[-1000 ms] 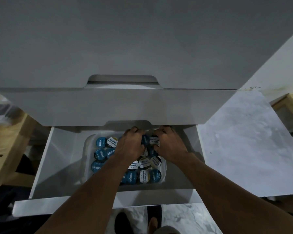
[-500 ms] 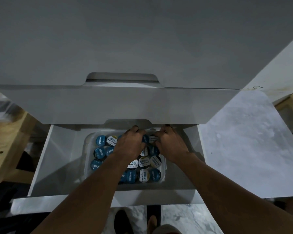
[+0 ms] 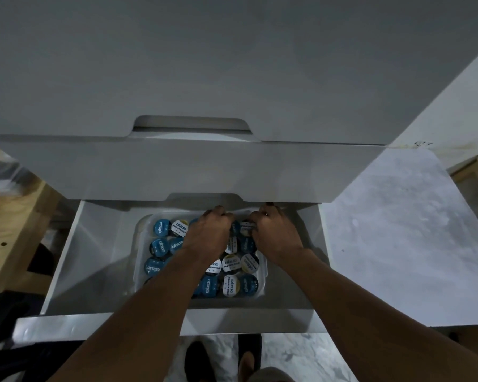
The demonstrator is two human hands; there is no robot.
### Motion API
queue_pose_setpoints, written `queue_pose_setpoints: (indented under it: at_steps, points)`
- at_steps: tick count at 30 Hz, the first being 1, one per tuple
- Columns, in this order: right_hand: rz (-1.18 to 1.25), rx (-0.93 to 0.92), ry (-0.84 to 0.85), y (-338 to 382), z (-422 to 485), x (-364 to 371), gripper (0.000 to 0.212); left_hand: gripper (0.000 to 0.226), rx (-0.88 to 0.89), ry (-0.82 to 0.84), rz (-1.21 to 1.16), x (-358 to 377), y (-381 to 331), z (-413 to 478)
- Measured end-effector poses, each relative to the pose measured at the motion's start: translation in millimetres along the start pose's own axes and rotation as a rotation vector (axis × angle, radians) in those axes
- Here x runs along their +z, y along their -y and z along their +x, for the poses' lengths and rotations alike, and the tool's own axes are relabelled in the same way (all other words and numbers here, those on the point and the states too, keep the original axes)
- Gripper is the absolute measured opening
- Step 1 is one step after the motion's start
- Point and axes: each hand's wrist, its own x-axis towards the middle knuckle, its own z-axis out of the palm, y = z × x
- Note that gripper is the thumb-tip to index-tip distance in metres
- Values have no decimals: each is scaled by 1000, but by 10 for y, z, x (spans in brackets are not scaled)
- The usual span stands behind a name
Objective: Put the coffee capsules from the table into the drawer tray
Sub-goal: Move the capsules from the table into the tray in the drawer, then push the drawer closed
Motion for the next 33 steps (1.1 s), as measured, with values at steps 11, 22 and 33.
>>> queue_pose_setpoints:
  at_steps: [11,22,33]
  points:
    - [42,-11,-37,-31,-70,-77,36,36,-125,-177,-101,-183,123,-261]
    - [3,70,-198,362,-621,-228,27,26,-129,-295,-25,-541,305,-982]
    - [-61,151,-646,1018,-1968,396,26,26,162,-601,1,-113,507,-2273]
